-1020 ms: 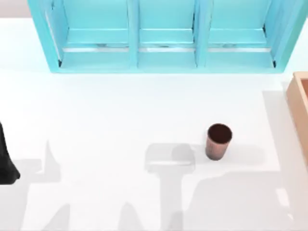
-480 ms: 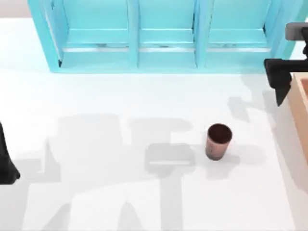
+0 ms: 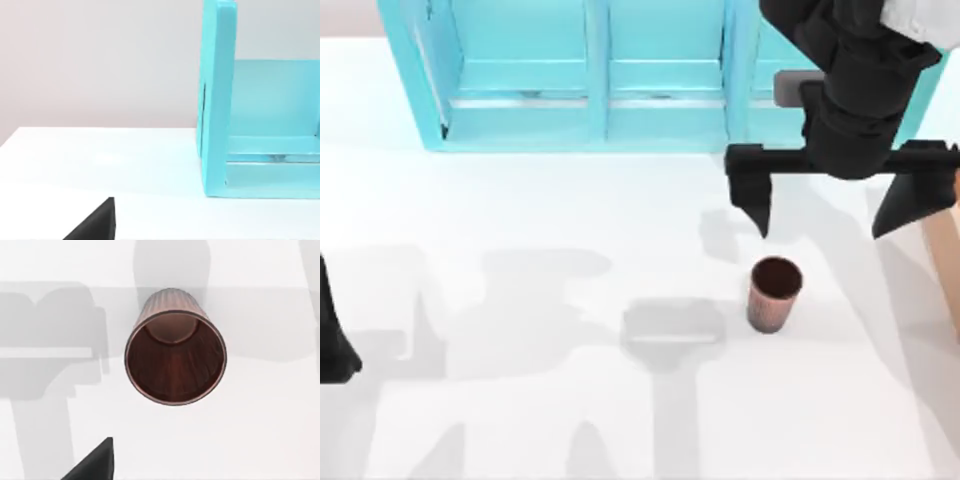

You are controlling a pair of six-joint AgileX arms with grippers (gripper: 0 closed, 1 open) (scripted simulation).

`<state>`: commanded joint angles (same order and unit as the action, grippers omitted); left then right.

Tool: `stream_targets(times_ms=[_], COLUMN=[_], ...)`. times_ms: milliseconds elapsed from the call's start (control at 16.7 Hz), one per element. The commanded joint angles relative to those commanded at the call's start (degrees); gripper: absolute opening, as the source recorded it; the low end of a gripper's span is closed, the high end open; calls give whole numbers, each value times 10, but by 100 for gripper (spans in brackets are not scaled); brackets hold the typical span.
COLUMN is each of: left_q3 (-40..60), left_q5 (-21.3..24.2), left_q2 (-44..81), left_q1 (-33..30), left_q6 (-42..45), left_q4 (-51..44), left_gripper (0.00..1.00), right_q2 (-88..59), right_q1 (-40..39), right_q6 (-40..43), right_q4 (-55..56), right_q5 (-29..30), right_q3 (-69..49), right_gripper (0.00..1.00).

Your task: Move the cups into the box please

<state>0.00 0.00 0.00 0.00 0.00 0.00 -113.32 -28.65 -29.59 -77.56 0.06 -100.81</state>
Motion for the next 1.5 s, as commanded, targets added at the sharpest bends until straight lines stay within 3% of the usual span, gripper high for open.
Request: stream_targets(times_ms=[360, 840, 1140, 1500], left_q3=[0, 0, 0, 0], left_q5=[0, 0, 0, 0], left_q2=[0, 0, 0, 0], left_q1=[0, 0, 0, 0], left_q6=[0, 0, 0, 0], left_q4=[0, 0, 0, 0], left_gripper=[100, 100, 100, 100], right_q2=[-2, -36, -37, -37], right_q1=[1, -2, -2, -2], right_q6=[1, -2, -2, -2], right_q4=[22, 208, 214, 214], right_q5=[0, 0, 0, 0], right_q3=[23, 171, 177, 177], right_gripper=[100, 100, 100, 55])
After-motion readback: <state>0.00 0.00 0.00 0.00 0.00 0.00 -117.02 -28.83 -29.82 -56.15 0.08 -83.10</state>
